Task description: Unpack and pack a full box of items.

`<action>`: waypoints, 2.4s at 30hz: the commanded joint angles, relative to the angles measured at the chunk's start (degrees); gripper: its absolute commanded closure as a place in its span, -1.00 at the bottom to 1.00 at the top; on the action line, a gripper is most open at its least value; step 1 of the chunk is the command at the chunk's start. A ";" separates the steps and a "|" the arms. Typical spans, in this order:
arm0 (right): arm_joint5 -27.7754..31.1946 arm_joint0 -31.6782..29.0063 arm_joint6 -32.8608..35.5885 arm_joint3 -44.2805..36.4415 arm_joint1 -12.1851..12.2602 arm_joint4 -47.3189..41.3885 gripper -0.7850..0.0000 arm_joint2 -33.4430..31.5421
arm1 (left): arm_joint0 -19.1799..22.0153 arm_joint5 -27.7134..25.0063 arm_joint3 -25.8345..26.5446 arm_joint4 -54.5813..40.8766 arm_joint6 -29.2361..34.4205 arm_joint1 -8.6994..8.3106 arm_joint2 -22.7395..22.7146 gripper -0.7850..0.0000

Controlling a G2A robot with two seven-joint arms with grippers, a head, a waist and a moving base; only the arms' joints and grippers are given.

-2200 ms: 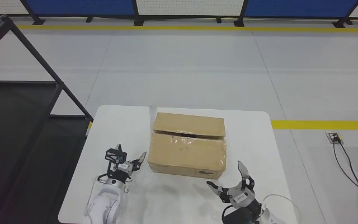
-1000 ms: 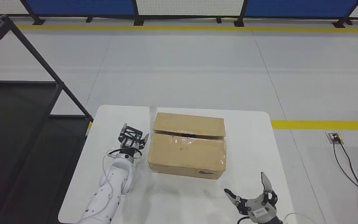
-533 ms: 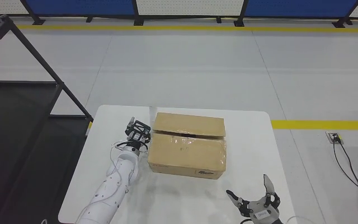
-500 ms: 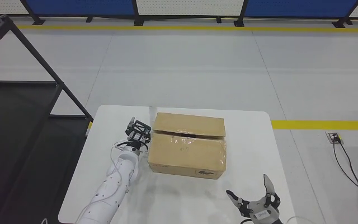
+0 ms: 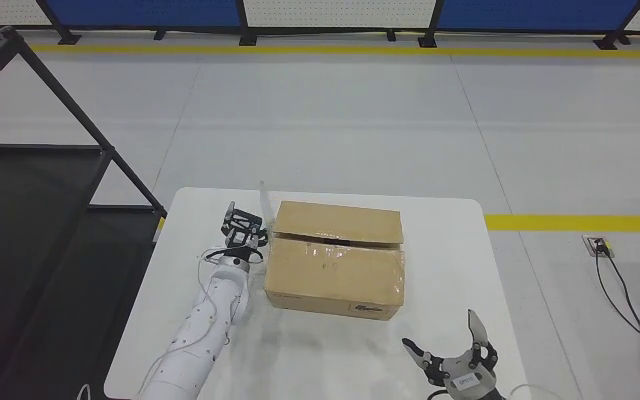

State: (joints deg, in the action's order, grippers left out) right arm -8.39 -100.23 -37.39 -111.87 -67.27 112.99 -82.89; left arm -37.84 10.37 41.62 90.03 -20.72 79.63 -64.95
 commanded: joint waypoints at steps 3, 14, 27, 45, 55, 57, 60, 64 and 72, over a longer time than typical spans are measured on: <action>0.12 0.08 0.02 -0.04 -0.02 0.08 -1.00 -0.01 | -0.38 1.26 0.36 -2.53 -1.96 0.20 -1.12 -1.00; 0.91 1.02 -0.57 0.29 -0.07 0.23 -1.00 0.12 | -4.66 3.83 4.09 -7.02 -5.30 -0.45 -5.94 -1.00; 2.74 2.63 -0.72 0.01 -0.06 1.56 -1.00 0.79 | -12.48 4.58 11.71 -11.91 -3.98 -1.79 -12.89 -1.00; 3.49 3.28 -1.84 0.80 -0.02 1.72 -1.00 0.89 | -15.31 8.25 14.08 -9.89 0.58 -1.92 -14.55 -1.00; 3.13 2.93 -2.69 1.40 -0.01 1.29 -1.00 0.73 | -15.24 10.70 14.97 -12.17 3.01 -1.88 -16.97 -1.00; 3.12 2.89 -2.74 1.41 0.00 1.28 -1.00 0.71 | -15.46 10.64 15.50 -13.11 3.61 -1.77 -17.12 -1.00; 2.99 2.75 -2.90 1.49 0.00 1.31 -1.00 0.71 | -16.84 8.17 17.79 -14.28 3.34 -1.60 -16.65 -1.00; 2.97 2.66 -3.02 1.52 0.01 1.28 -1.00 0.65 | -16.84 8.17 17.79 -14.28 3.34 -1.60 -16.65 -1.00; 3.07 2.52 -3.07 1.43 0.03 1.56 -1.00 0.73 | -17.25 8.22 18.06 -13.62 3.47 -1.64 -16.58 -1.00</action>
State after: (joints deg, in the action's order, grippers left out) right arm -5.33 -97.67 -40.45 -110.41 -67.24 114.47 -82.19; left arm -54.83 18.54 59.52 75.96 -17.33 78.01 -81.59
